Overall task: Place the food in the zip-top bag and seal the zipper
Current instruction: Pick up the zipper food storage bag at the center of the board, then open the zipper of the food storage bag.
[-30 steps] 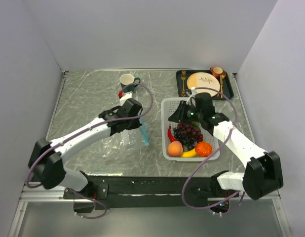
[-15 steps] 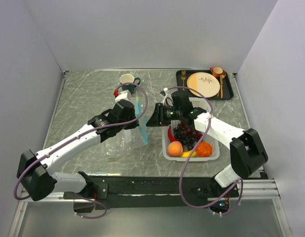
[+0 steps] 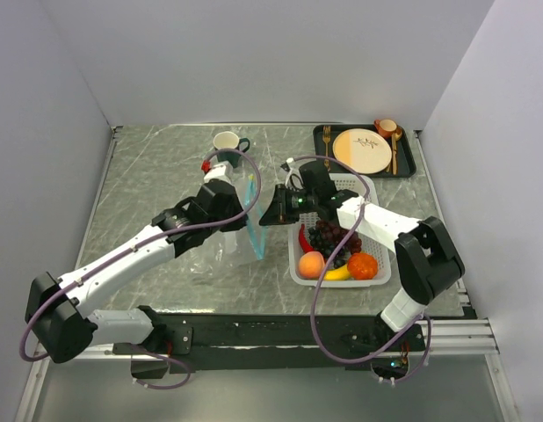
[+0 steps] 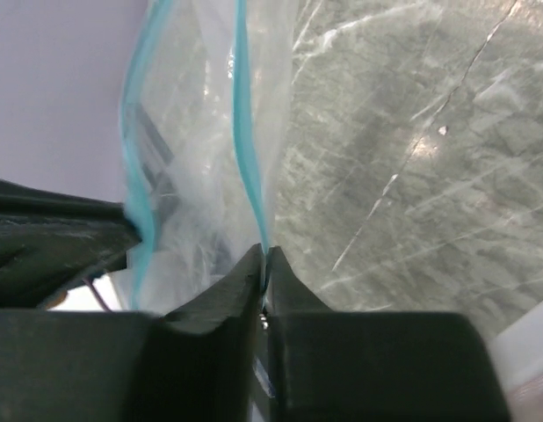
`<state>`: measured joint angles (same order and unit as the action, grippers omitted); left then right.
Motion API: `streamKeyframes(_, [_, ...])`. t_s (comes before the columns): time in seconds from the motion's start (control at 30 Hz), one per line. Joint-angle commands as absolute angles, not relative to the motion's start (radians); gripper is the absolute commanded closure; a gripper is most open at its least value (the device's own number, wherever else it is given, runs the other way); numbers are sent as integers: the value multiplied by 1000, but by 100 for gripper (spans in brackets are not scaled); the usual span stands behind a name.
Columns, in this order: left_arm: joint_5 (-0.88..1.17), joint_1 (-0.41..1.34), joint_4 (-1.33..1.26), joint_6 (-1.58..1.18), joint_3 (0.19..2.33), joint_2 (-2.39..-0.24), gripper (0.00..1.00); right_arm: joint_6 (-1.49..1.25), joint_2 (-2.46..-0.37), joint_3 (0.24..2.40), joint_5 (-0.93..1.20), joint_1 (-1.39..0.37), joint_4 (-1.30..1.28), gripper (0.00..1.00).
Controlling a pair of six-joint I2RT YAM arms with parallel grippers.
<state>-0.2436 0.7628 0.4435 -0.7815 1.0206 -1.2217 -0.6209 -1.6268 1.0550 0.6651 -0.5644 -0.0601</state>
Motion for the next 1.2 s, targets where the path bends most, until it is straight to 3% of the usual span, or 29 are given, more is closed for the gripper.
streamKeyframes(0.0, [-247, 764, 408, -791, 1025, -1201, 76, -624, -1609, 1100, 619, -575, -18, 100])
streamKeyframes(0.07, [-268, 765, 420, -798, 1037, -1200, 55, -606, -1591, 1106, 572, -594, -37, 100])
streamKeyframes(0.17, [-285, 765, 432, -802, 1072, -1201, 41, -614, -1568, 1101, 502, -617, -54, 100])
streamKeyframes(0.27, [-281, 764, 465, -824, 1117, -1219, 35, -653, -1548, 1072, 462, -638, -17, 100])
streamKeyframes(0.57, [-230, 790, 488, -902, 1152, -1273, 32, -762, -1491, 1000, 420, -670, 147, 100])
streamKeyframes(0.87, [-351, 859, 581, -951, 1160, -1299, 34, -792, -1471, 988, 371, -670, 172, 100])
streamKeyframes(1.17, [-428, 887, 632, -936, 1129, -1273, 42, -778, -1462, 996, 328, -669, 132, 100])
